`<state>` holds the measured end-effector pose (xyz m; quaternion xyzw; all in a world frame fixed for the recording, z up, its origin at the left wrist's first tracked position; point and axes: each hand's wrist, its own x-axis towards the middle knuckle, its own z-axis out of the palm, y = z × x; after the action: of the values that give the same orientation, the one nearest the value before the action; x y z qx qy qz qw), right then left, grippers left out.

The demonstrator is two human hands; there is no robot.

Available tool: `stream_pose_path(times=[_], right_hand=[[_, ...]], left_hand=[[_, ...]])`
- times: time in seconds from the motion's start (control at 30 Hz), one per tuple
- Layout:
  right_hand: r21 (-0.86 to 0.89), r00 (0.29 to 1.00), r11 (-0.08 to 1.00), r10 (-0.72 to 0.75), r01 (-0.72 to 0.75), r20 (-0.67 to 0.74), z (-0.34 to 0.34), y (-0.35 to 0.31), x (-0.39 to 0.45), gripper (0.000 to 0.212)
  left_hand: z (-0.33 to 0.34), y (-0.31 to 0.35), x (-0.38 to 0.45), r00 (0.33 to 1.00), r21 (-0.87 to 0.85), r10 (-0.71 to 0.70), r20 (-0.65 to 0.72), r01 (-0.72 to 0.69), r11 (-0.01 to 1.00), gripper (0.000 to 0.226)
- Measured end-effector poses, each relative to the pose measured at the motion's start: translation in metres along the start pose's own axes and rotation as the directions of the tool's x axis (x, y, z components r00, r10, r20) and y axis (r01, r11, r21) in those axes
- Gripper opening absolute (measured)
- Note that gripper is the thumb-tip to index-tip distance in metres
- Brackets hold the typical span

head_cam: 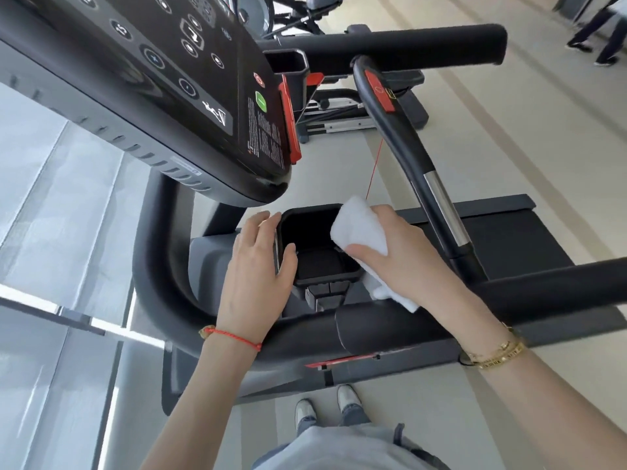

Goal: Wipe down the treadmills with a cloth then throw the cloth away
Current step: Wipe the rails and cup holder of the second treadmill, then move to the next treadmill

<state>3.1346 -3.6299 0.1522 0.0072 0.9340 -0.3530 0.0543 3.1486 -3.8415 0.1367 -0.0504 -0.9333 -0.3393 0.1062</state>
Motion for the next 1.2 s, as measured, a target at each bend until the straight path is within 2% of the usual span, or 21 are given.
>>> stream_pose_path(times=[0.1, 0.2, 0.37, 0.5, 0.73, 1.2], right_hand=[[0.032, 0.995, 0.998, -0.051, 0.054, -0.089, -0.01, -0.001, -0.025, 0.054], [-0.016, 0.977, 0.995, -0.098, 0.097, -0.19, -0.022, -0.005, -0.055, 0.055], [-0.048, 0.935, 0.998, -0.05, 0.035, -0.352, -0.041, -0.002, -0.104, 0.058], [-0.077, 0.896, 0.996, 0.013, -0.053, -0.443, -0.049, 0.01, -0.146, 0.058], [0.024, 0.842, 0.973, 0.212, -0.231, -0.497, -0.057, 0.051, -0.207, 0.052], [0.179, 0.648, 0.87, 0.467, -0.46, -0.602, -0.101, 0.157, -0.332, 0.052]], left_hand=[[-0.004, 0.003, -0.003, 0.997, 0.001, 0.077, 0.017, -0.077, 0.997, 0.042], [-0.008, 0.008, -0.008, 0.989, -0.008, 0.139, 0.047, -0.139, 0.99, 0.037], [-0.011, 0.03, -0.01, 0.96, -0.11, 0.268, 0.085, -0.258, 0.96, 0.033], [-0.003, 0.06, -0.016, 0.9, -0.19, 0.414, 0.135, -0.387, 0.903, 0.031], [0.028, 0.114, -0.038, 0.777, -0.278, 0.601, 0.189, -0.545, 0.791, 0.028], [0.126, 0.249, -0.119, 0.589, -0.462, 0.765, 0.261, -0.62, 0.635, 0.028]])
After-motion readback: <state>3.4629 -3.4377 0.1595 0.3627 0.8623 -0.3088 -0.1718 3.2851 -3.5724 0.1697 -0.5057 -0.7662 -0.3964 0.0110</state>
